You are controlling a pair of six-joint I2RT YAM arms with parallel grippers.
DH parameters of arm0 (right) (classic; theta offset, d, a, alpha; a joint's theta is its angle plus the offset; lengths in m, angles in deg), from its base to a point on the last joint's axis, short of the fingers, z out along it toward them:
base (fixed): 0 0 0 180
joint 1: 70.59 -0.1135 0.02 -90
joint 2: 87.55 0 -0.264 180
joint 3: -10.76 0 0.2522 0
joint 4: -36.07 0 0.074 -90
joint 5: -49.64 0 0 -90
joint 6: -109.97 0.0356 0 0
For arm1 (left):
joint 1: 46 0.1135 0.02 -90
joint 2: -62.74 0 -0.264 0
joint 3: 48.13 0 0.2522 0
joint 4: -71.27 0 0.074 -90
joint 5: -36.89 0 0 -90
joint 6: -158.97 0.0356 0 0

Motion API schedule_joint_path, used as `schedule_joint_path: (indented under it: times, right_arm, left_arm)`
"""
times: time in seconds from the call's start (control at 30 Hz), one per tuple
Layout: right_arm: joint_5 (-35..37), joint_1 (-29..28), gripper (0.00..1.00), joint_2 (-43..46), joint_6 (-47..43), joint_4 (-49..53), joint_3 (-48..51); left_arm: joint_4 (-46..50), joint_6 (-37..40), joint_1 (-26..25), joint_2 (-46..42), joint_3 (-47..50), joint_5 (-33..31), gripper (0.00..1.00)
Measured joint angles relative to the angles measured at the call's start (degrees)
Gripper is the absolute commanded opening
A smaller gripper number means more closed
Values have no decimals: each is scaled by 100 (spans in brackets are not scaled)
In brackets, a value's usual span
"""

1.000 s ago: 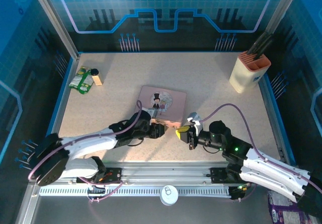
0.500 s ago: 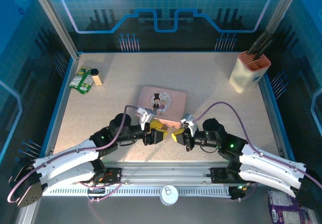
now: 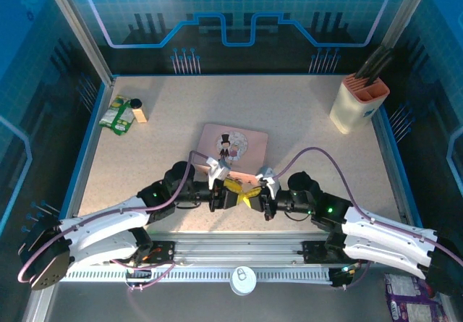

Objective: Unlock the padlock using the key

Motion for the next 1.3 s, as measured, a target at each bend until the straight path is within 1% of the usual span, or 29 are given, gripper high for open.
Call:
schedule_joint_path:
  times: [0.13,0.33,0.4,0.43,0.5,0.57,0.67,0.77,0.9,1.03,1.17,1.3]
  right_arm:
    - [-4,-7,0,-37,0,-66,0]
    - [-7,-33,0,-37,2,-122,0]
    - [0,-33,0,-37,9,-120,0]
    - [13,-33,4,-35,24,-125,0]
    - [87,-33,19,-4,74,-144,0]
    - [146,-28,30,70,155,-236,11]
    - [168,33,37,291,476,-599,188]
    - [92,256,43,455,929,-1237,527]
    - [-72,649,48,396,1652,-2221,990]
    - [-271,839,48,46,2282,-3099,1132]
    - [-452,855,46,-396,2763,-4079,1134]
    - [-549,863,42,-798,3091,-4809,1141]
  left_arm:
    - [-24,-72,0,31,0,42,20]
    - [-76,-94,2,57,0,0,7]
    - [-87,-111,2,63,0,-46,0]
    - [-105,-149,2,63,0,-55,0]
    - [-181,-256,0,66,11,-149,0]
    - [-590,-485,0,66,144,-278,0]
    - [-1362,-946,-4,68,483,-597,0]
    - [-1947,-1427,-4,111,761,-962,0]
    - [-2553,-1954,-7,214,911,-1285,0]
    - [-3108,-2376,-44,374,911,-1416,0]
    - [-3451,-2656,-157,542,911,-1534,0]
    - [-3630,-2806,-205,640,911,-1646,0]
